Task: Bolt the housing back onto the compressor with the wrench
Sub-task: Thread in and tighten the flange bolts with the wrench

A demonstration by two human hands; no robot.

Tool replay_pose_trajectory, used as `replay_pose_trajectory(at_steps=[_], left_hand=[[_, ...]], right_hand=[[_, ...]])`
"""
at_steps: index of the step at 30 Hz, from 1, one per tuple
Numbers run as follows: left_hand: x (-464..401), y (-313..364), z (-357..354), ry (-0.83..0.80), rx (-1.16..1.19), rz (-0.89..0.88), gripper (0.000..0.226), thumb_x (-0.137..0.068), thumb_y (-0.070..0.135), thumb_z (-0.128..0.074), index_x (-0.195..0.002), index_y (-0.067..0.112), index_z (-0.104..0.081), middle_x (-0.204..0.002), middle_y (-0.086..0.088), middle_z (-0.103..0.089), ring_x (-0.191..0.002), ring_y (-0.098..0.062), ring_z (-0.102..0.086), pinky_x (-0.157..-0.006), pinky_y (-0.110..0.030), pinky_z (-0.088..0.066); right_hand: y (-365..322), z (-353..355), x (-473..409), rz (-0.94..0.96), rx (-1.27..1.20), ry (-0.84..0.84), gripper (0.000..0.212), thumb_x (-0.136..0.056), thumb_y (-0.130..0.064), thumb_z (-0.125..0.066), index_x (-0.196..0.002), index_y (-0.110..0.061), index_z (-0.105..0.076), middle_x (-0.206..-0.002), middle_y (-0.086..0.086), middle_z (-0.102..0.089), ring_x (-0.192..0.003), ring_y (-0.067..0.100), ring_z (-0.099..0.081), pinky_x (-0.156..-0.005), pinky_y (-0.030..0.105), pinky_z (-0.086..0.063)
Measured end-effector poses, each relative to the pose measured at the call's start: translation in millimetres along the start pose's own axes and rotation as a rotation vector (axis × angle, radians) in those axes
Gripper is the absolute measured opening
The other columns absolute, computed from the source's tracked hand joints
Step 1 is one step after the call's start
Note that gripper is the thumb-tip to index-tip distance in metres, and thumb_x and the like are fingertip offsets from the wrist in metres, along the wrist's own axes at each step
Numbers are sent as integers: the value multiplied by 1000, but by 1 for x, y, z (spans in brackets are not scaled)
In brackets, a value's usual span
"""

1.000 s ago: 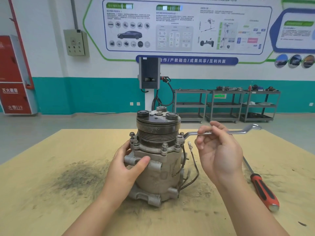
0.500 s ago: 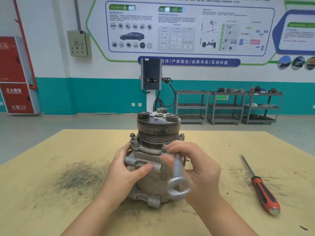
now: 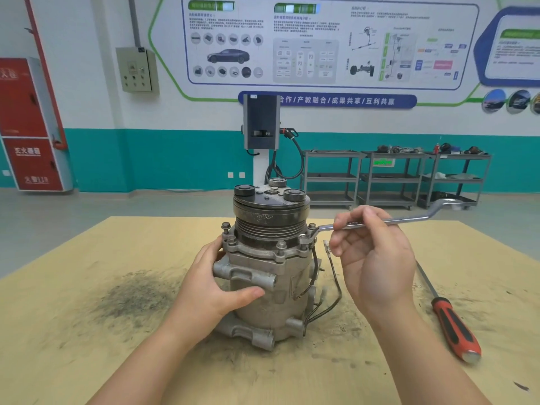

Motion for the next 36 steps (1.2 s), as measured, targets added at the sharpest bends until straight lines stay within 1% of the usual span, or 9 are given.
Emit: replay_pose_trajectory(at_steps=[5, 10, 14, 17, 20, 22, 28, 32, 36], left_hand=[[0, 0, -1, 11, -13, 1, 81, -43, 66, -78, -116, 62, -42, -114, 54, -45, -110, 30, -42, -80, -5, -38], [0, -1, -1, 18, -18, -7, 81, -44, 66, -80, -116, 64, -42, -118, 50, -48, -112, 26, -45, -78, -3, -41], [-2, -6, -1, 21, -19, -14, 82, -45, 63, -83, -118, 64, -45, -121, 41, -53, -115, 18, -50, -79, -5, -45], [-3, -7, -2, 16, -4, -8, 85, -45, 59, -86, -120, 63, -46, -120, 37, -56, -115, 13, -53, -84, -11, -48], [-2, -2, -1, 26, -24, -31, 77, -45, 63, -81, -111, 74, -43, -117, 48, -50, -111, 23, -47, -75, 3, -42], [-1, -1, -1, 23, -18, -19, 78, -44, 66, -79, -113, 71, -43, -116, 51, -48, -111, 26, -45, -73, 3, -42], [-1, -1, -1, 20, -30, 4, 81, -44, 67, -78, -115, 65, -40, -113, 56, -44, -107, 31, -42, -78, -6, -38], [0, 0, -1, 23, -47, 5, 79, -43, 68, -77, -112, 66, -39, -110, 59, -42, -105, 35, -39, -76, -7, -38], [1, 3, -1, 25, -54, -5, 76, -44, 65, -80, -102, 85, -35, -111, 58, -44, -106, 33, -41, -75, -8, -39]], right_hand=[[2, 4, -5, -38, -46, -34, 31, -103, -13, -34, -81, -6, -54, -67, 8, -62, -51, 18, -53, -47, 24, -44], [-7, -21, 32, 562, 380, -120, 23, -102, -30, -41, -87, -29, -58, -76, 0, -63, -63, 18, -60, -59, 25, -48], [-2, -47, 54, 824, 793, -318, 39, -101, -32, -47, -84, -1, -64, -80, 5, -63, -75, 16, -59, -67, 30, -50], [-9, -50, 57, 895, 833, -342, 36, -97, -29, -53, -82, 0, -67, -83, 4, -66, -79, 14, -62, -72, 26, -52], [-22, -42, 48, 762, 592, -252, 18, -102, -31, -43, -99, -21, -58, -86, 4, -66, -74, 14, -64, -69, 22, -52], [-27, -31, 38, 605, 393, -113, 9, -104, -23, -37, -103, -28, -44, -82, 5, -68, -63, 18, -63, -61, 25, -50], [-20, -8, 20, 344, 135, 87, 24, -101, -1, -39, -112, -23, -37, -70, 2, -62, -47, 19, -58, -45, 25, -45], [-9, -1, 12, 271, 110, 100, 13, -103, -7, -38, -100, -19, -37, -65, 2, -63, -45, 19, -57, -42, 23, -44], [-3, 4, 5, 216, 30, 75, 16, -105, -18, -30, -93, -12, -37, -68, 5, -64, -47, 22, -59, -45, 25, -46]])
Point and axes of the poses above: each hand's wrist, its own x-axis away from the middle knuckle, its own z-axis out of the back of the hand, y = z × x, the point moved 6 cm from there along -x, towards the middle knuckle
